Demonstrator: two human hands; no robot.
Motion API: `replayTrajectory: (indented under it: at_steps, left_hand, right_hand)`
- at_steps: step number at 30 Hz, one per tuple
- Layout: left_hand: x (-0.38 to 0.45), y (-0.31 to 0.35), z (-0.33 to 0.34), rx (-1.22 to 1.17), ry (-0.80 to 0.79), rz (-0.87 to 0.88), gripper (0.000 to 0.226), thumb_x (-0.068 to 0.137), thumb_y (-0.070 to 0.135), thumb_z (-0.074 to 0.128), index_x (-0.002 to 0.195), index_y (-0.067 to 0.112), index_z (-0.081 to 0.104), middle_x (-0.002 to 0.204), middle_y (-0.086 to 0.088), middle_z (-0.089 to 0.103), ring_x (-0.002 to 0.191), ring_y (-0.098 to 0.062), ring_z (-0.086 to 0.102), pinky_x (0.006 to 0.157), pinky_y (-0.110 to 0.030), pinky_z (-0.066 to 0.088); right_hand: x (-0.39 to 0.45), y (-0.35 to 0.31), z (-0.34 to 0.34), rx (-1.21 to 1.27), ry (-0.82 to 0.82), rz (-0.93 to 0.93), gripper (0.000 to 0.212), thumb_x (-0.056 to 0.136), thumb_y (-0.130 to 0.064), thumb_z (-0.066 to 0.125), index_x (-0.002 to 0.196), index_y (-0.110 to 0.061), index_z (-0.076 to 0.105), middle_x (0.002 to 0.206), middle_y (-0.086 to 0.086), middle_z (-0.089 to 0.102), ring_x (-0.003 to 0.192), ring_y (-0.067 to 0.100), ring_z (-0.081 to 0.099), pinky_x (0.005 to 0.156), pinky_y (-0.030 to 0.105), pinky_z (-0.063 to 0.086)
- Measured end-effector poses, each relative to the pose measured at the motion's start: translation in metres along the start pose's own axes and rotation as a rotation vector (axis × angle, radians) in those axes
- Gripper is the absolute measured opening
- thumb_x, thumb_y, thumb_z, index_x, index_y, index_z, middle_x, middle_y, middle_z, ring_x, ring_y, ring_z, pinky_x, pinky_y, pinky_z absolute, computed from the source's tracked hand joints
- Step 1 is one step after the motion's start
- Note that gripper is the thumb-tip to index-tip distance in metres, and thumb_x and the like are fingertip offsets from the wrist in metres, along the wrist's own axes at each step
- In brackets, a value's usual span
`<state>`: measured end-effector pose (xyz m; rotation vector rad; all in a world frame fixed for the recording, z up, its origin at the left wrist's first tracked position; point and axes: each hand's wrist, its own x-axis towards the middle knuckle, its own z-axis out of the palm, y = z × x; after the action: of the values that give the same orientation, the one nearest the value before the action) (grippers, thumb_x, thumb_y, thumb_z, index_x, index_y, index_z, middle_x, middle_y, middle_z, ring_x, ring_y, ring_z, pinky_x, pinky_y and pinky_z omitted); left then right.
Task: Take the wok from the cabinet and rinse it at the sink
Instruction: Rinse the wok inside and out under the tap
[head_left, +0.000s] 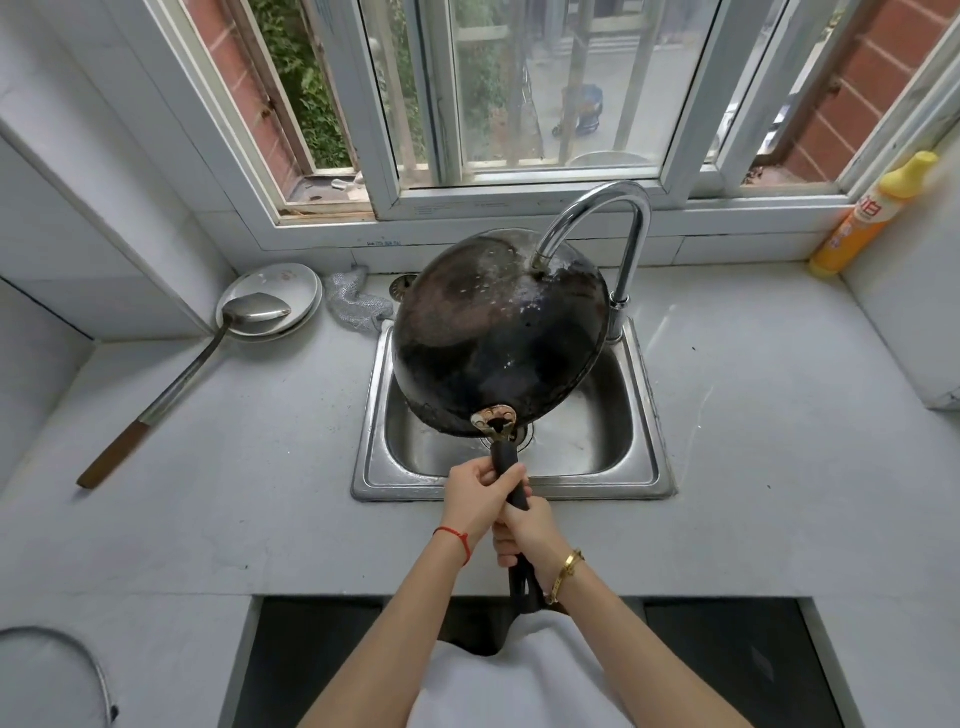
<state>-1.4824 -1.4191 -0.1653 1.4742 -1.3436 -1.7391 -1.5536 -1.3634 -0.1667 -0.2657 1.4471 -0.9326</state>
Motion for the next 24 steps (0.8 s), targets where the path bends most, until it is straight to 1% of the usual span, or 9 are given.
replayTrajectory:
  at_steps: [3,8,11,15,21,24]
  left_hand:
    - [-0.001,-0.002,-0.002,-0.039,0.007,-0.005,0.009,0.088,0.014,0.069,0.091,0.006,0.07,0.084,-0.011,0.075,0.079,-0.019,0.074,0.078,-0.03,0.06]
    - [-0.01,-0.008,-0.004,-0.065,0.019,-0.019,0.008,0.088,0.013,0.069,0.089,0.006,0.07,0.082,-0.011,0.075,0.076,-0.017,0.073,0.074,-0.025,0.059]
    - [-0.014,-0.013,-0.002,-0.075,0.015,-0.033,0.003,0.087,0.013,0.069,0.085,0.011,0.07,0.081,-0.01,0.075,0.078,-0.021,0.074,0.078,-0.031,0.06]
    - [-0.017,-0.02,0.003,-0.084,-0.002,-0.052,0.009,0.086,0.012,0.071,0.087,0.003,0.071,0.078,-0.011,0.075,0.077,-0.024,0.073,0.08,-0.038,0.06]
    - [-0.026,-0.023,0.012,-0.048,-0.038,-0.046,0.008,0.087,0.013,0.07,0.088,0.005,0.071,0.079,-0.01,0.076,0.075,-0.019,0.074,0.072,-0.028,0.06]
    - [-0.026,-0.024,0.017,-0.003,-0.048,-0.037,0.01,0.087,0.016,0.071,0.089,0.007,0.072,0.08,-0.007,0.077,0.077,-0.017,0.075,0.073,-0.027,0.06]
  right_hand:
    - [-0.001,0.0,0.002,-0.012,-0.016,0.003,0.037,0.095,-0.017,0.053,0.06,-0.015,0.043,0.044,-0.002,0.036,0.036,0.011,0.032,0.037,0.019,0.031]
    - [-0.004,0.008,0.0,-0.008,-0.038,0.027,0.036,0.094,-0.015,0.054,0.06,-0.016,0.043,0.045,-0.002,0.035,0.036,0.01,0.031,0.037,0.018,0.03]
    - [-0.008,0.013,-0.003,-0.007,-0.036,0.039,0.036,0.093,-0.015,0.054,0.059,-0.016,0.042,0.045,-0.002,0.034,0.036,0.011,0.031,0.037,0.018,0.029]
    - [-0.014,0.019,-0.007,0.006,-0.034,0.029,0.036,0.093,-0.014,0.053,0.059,-0.016,0.042,0.047,0.0,0.032,0.037,0.011,0.03,0.038,0.019,0.029]
    - [-0.022,0.028,-0.016,0.046,-0.022,0.035,0.039,0.095,-0.016,0.053,0.059,-0.017,0.04,0.045,-0.003,0.033,0.036,0.01,0.03,0.036,0.019,0.029]
    - [-0.026,0.029,-0.02,0.054,0.002,0.038,0.038,0.096,-0.017,0.053,0.059,-0.015,0.042,0.045,-0.002,0.035,0.036,0.01,0.032,0.036,0.02,0.031]
